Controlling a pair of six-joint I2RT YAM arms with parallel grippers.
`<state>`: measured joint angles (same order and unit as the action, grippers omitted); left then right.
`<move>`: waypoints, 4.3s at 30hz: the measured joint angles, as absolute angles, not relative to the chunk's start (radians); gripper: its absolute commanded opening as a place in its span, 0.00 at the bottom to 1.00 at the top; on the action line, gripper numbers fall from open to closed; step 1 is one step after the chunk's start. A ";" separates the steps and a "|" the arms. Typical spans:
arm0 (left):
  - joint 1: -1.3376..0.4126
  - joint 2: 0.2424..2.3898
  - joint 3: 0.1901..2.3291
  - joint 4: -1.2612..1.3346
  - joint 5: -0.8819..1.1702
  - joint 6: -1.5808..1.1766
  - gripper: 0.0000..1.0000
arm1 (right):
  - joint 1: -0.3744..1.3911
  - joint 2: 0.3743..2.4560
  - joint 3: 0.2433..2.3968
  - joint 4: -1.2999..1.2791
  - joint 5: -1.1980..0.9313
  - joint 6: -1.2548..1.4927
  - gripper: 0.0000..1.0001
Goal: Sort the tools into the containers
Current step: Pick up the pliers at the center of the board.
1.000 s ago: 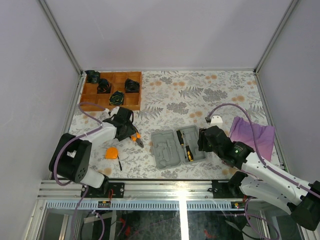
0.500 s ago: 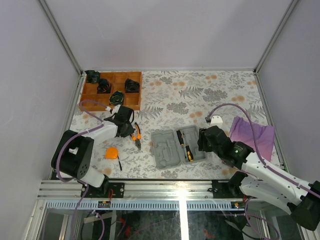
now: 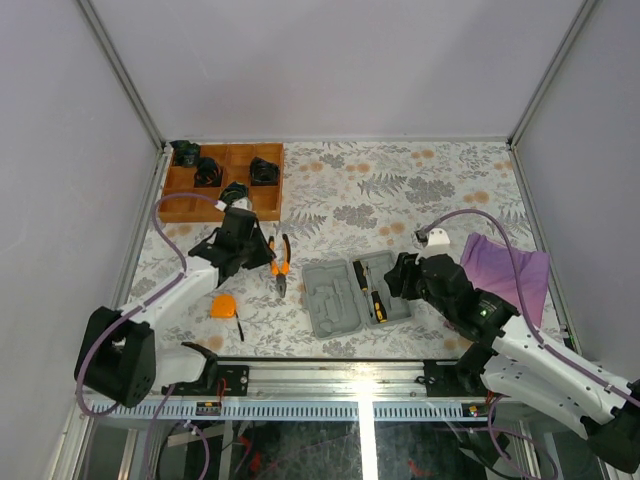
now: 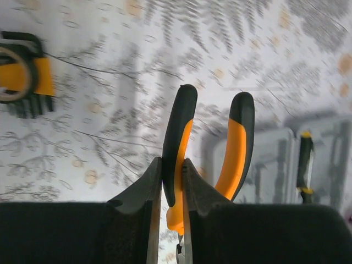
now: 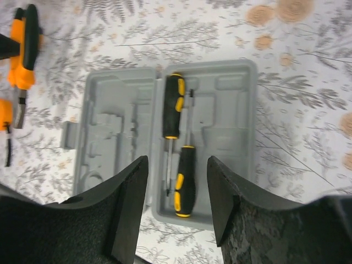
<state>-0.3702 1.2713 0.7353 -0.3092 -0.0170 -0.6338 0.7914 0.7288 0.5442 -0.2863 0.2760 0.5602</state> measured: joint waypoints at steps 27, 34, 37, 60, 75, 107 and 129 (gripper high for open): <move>-0.813 1.153 0.675 -0.082 -0.075 -0.929 0.00 | 0.827 1.031 0.443 0.401 -0.128 0.844 0.69; -0.826 1.178 0.695 -0.081 -0.100 -0.939 0.00 | 0.842 1.126 0.443 0.451 -0.176 0.864 0.63; -0.831 1.185 0.710 -0.080 -0.107 -0.943 0.00 | 0.857 1.171 0.450 0.466 -0.198 0.868 0.58; -0.846 0.945 0.856 -0.181 -0.143 -0.863 0.55 | 0.878 1.036 0.483 0.381 -0.055 0.599 0.00; -0.847 0.841 1.082 -0.509 -0.172 -0.693 0.57 | 0.878 0.869 0.467 0.490 -0.221 -0.430 0.00; -0.850 1.109 1.236 -0.802 0.239 -0.331 0.41 | 0.878 0.925 0.766 -0.088 -0.499 -1.638 0.00; -0.857 1.055 1.169 -0.784 0.165 -0.338 0.00 | 0.878 0.960 0.825 -0.093 -0.507 -1.612 0.75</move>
